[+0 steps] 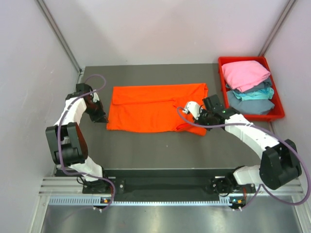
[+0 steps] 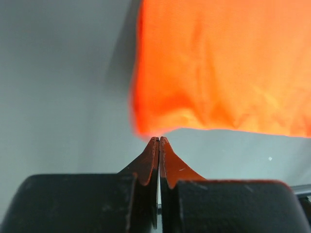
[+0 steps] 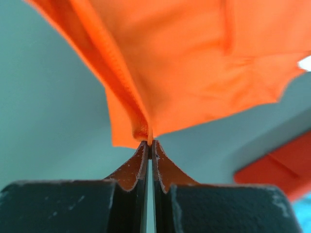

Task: Fold and stack the t-shirts
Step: Fold the tshirt

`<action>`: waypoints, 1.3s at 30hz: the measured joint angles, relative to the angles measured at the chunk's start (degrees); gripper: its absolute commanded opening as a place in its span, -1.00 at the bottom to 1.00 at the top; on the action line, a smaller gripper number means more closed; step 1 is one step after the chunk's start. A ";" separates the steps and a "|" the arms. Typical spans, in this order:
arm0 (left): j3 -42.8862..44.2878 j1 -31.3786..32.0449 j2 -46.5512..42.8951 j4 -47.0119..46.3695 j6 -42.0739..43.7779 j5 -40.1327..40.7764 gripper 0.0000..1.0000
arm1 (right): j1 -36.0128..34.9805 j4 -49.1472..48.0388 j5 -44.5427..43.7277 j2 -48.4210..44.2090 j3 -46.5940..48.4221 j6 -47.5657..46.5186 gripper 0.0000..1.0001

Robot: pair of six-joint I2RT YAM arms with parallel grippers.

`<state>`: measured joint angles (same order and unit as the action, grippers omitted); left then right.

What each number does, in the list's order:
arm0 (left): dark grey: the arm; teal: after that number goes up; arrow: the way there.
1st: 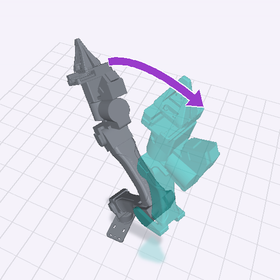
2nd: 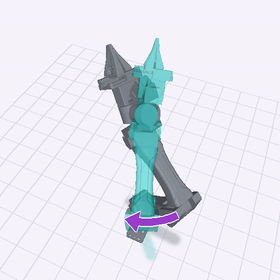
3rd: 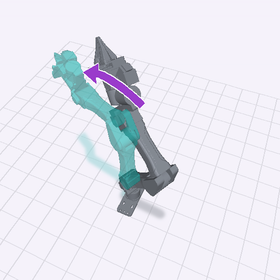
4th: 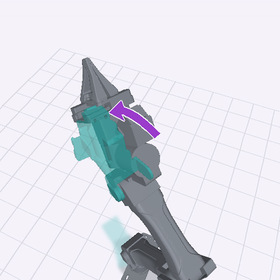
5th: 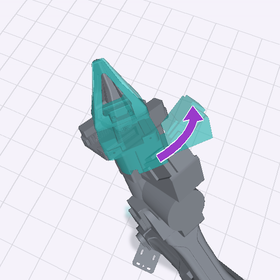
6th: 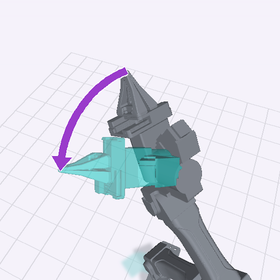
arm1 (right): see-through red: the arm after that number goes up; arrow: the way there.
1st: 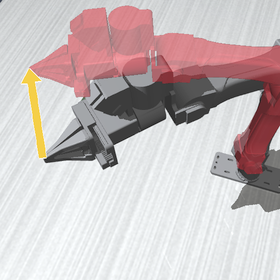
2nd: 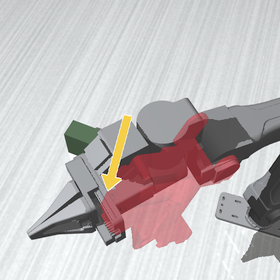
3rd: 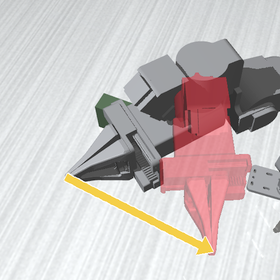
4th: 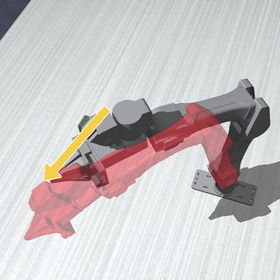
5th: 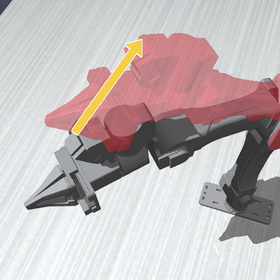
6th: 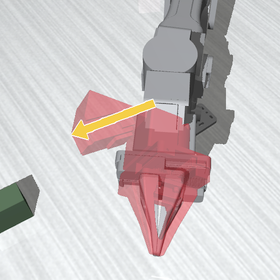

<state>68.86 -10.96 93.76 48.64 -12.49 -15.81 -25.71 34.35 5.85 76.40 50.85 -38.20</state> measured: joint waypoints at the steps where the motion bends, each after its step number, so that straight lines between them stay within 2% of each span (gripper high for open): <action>1: 0.15 0.00 -0.76 0.33 0.09 -0.33 -1.00 | 0.52 0.00 0.02 -0.28 0.76 0.13 -1.00; 11: 5.86 0.00 -0.92 2.99 1.20 -1.92 -0.96 | 3.10 -0.59 -0.02 -0.02 9.64 0.85 -1.00; 15: 6.54 -0.02 0.02 2.95 1.68 -1.46 -0.29 | 3.41 -1.77 -0.02 1.53 12.17 0.94 -1.00; 18: 4.98 -0.04 0.61 2.93 1.57 -1.07 -0.16 | 3.43 -2.21 -0.04 2.67 12.48 1.18 -1.00; 29: 2.23 -0.04 10.29 2.93 0.61 -0.76 -0.14 | 3.45 -2.29 -0.31 4.66 12.98 1.38 -1.00; 39: 2.27 -0.09 13.79 2.78 0.42 1.68 -0.21 | 3.56 -3.54 -0.42 5.79 13.03 1.79 -1.00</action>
<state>71.13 -11.05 107.55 51.42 -12.08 -14.13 -22.15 30.81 5.43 82.19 63.88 -36.40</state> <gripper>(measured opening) 0.406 0.010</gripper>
